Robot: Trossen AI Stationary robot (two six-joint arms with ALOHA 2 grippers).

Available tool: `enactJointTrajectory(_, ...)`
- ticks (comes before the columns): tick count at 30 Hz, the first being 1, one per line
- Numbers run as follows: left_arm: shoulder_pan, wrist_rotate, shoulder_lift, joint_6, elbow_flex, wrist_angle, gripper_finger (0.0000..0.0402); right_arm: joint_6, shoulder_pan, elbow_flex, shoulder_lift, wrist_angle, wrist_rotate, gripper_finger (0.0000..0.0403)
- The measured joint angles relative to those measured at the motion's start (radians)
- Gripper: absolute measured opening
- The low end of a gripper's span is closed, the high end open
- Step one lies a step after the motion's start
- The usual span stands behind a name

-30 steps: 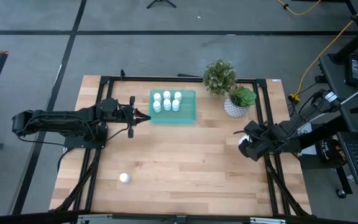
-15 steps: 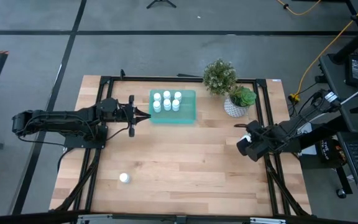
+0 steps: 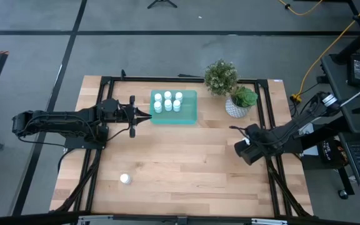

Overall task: Pick and place pill bottles into a basket
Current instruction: Put the white pill bottle into the green bin

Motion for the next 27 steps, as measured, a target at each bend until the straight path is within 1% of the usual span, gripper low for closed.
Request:
enactJointTrajectory(7, 0.0, 0.0, 0.0, 0.0, 0.0, 0.0, 0.0029, 0.073, -0.028, 0.0, 0.09, -0.003, 0.026, 0.0277)
enactJointTrajectory(12, 0.0, 0.0, 0.0, 0.0, 0.0, 0.0, 0.0024, 0.099, -0.039, 0.0, 0.138, 0.004, 0.027, 0.0277)
enactJointTrajectory(16, 0.0, 0.0, 0.0, 0.0, 0.0, 0.0, 0.0022, 0.16, -0.04, 0.0, 0.166, 0.004, 0.062, 0.0277)
enactJointTrajectory(24, 0.0, 0.0, 0.0, 0.0, 0.0, 0.0, 0.0029, 0.28, -0.04, -0.009, 0.204, 0.001, 0.063, 0.0277)
enactJointTrajectory(27, 0.0, 0.0, 0.0, 0.0, 0.0, 0.0, 0.0028, 0.294, -0.04, -0.02, 0.223, 0.006, 0.063, 0.0277)
